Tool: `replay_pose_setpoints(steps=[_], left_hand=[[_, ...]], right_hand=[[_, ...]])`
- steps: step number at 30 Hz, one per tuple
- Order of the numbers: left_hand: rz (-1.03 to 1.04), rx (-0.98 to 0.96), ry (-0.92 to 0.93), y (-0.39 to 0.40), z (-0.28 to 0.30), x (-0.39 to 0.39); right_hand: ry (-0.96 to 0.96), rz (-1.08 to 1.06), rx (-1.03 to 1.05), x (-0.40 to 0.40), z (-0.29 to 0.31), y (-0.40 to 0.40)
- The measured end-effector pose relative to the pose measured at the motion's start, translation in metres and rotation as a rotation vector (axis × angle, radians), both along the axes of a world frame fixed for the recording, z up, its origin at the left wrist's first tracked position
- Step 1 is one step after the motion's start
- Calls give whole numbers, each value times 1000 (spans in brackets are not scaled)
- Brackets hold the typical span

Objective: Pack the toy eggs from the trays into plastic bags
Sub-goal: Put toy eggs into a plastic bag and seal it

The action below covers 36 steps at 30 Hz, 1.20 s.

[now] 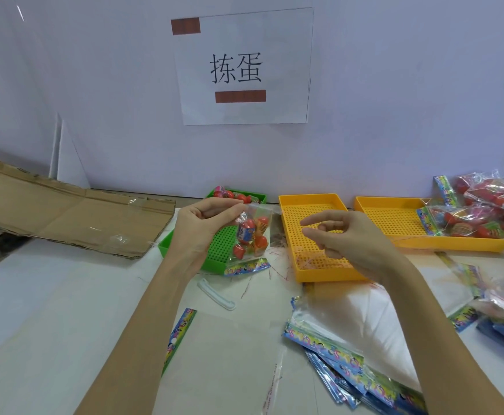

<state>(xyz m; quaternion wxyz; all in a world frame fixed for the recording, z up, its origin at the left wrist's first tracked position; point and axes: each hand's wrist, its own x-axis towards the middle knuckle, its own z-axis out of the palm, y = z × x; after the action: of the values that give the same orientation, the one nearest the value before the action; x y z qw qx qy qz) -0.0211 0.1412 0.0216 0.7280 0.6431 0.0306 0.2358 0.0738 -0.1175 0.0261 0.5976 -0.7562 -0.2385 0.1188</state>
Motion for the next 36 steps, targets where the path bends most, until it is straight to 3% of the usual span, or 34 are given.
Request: replay_pose_setpoints(steps=[3, 4, 9, 15, 29, 36], left_hand=[[-65, -32, -19, -2, 1, -1], [-84, -37, -23, -2, 1, -1], [-139, -57, -27, -3, 0, -2], [-169, -42, -40, -3, 0, -1], [101, 108, -92, -14, -6, 8], [93, 3, -38, -15, -11, 10]], right_hand=[[-202, -204, -53, -4, -5, 18], [-189, -233, -19, -6, -6, 23], [176, -86, 235, -19, -1, 34], [338, -52, 355, -20, -2, 35], [50, -178, 302, -19, -10, 41], [23, -48, 353, -18, -7, 37]])
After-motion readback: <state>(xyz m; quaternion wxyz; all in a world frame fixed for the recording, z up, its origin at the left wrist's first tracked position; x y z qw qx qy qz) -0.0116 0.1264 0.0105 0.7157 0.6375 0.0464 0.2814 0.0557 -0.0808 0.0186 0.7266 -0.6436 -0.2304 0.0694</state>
